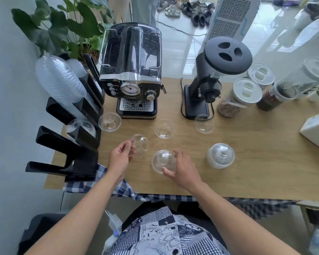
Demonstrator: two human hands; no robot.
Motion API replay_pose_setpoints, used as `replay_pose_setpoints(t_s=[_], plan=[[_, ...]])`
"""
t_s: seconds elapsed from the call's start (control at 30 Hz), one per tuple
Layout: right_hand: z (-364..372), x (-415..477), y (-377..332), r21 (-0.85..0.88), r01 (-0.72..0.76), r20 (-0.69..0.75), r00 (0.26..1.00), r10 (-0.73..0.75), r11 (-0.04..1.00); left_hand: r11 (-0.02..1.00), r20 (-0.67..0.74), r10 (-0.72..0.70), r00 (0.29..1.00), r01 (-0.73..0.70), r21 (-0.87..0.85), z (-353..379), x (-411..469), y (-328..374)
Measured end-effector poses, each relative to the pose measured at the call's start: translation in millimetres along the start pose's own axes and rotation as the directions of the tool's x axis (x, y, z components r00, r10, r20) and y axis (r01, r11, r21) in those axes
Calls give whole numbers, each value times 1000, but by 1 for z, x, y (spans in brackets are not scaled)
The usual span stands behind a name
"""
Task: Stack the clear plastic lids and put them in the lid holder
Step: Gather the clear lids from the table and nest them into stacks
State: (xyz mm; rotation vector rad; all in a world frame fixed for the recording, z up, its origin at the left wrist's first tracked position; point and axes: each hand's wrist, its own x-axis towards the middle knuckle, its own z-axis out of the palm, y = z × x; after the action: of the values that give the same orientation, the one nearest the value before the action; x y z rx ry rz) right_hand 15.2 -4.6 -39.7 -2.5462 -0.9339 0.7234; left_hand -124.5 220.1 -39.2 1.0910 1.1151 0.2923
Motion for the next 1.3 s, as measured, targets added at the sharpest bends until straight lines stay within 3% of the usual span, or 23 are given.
replay_pose_setpoints(t_s=[0.23, 0.43, 0.8, 1.0, 1.17, 1.3], plan=[[5, 7, -22, -58, -8, 14, 1000, 8, 998, 999, 49, -32, 998, 32, 14, 0, -6, -1], [6, 7, -29, -99, 25, 25, 999, -22, 995, 990, 105, -112, 988, 119, -72, -1, -6, -2], [2, 0, -17, 24, -16, 55, 998, 14, 1000, 938, 277, -211, 937, 274, -211, 15, -4, -10], [1, -1, -10, 49, -36, 72, 997, 32, 998, 959, 308, -254, 917, 281, -44, 37, -9, -20], [1, -3, -2, 88, -21, 65, 998, 15, 996, 971, 194, -179, 964, 142, 191, 56, -12, -29], [-3, -5, 1, 89, -49, 95, 995, 40, 995, 918, 153, -79, 985, 12, 396, 58, -8, -37]])
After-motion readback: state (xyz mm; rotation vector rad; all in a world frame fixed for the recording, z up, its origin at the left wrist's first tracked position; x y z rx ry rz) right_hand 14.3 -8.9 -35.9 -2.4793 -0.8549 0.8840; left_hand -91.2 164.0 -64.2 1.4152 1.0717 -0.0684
